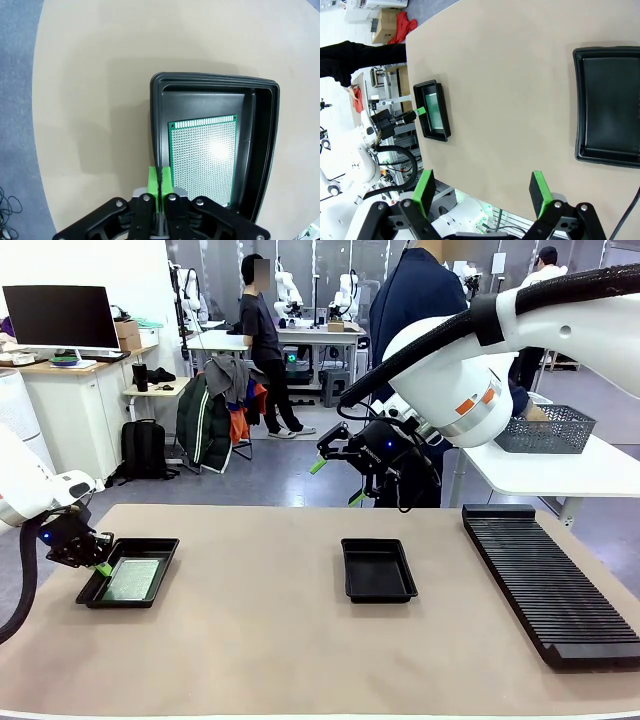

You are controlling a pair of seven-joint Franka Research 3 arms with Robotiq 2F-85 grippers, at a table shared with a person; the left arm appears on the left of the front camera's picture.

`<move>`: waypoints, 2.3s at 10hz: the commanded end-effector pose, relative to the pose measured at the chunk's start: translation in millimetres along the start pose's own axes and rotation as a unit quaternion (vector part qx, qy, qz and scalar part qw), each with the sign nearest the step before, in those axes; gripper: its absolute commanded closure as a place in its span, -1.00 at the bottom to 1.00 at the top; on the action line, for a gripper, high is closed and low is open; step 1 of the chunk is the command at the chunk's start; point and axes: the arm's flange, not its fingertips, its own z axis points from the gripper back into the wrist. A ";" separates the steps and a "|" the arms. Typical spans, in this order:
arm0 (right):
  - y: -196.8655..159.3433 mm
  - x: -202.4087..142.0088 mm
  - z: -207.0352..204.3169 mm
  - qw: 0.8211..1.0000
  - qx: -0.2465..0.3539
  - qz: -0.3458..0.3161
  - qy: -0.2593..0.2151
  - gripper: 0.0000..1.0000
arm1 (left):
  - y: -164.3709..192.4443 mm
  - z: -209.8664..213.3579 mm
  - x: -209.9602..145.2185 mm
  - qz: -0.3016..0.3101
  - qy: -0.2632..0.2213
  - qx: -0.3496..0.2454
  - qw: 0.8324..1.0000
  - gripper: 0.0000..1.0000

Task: Inspect and transfer BCBs to ESD trays.
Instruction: Pick up the ESD tray and place it on the left side of the table.

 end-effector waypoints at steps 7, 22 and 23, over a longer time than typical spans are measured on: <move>2.5 2.4 -1.2 1.000 -0.010 -0.008 -0.002 -1.00 | -1.8 8.7 -1.5 -0.001 0.006 0.015 1.000 -1.00; 2.5 2.4 -1.2 1.000 -0.010 -0.008 -0.002 -1.00 | -99.9 141.7 -3.7 -0.059 0.004 0.130 0.990 -1.00; 2.5 2.4 -1.2 1.000 -0.010 -0.008 -0.002 -1.00 | -99.9 141.7 -3.7 -0.059 0.004 0.130 0.990 -1.00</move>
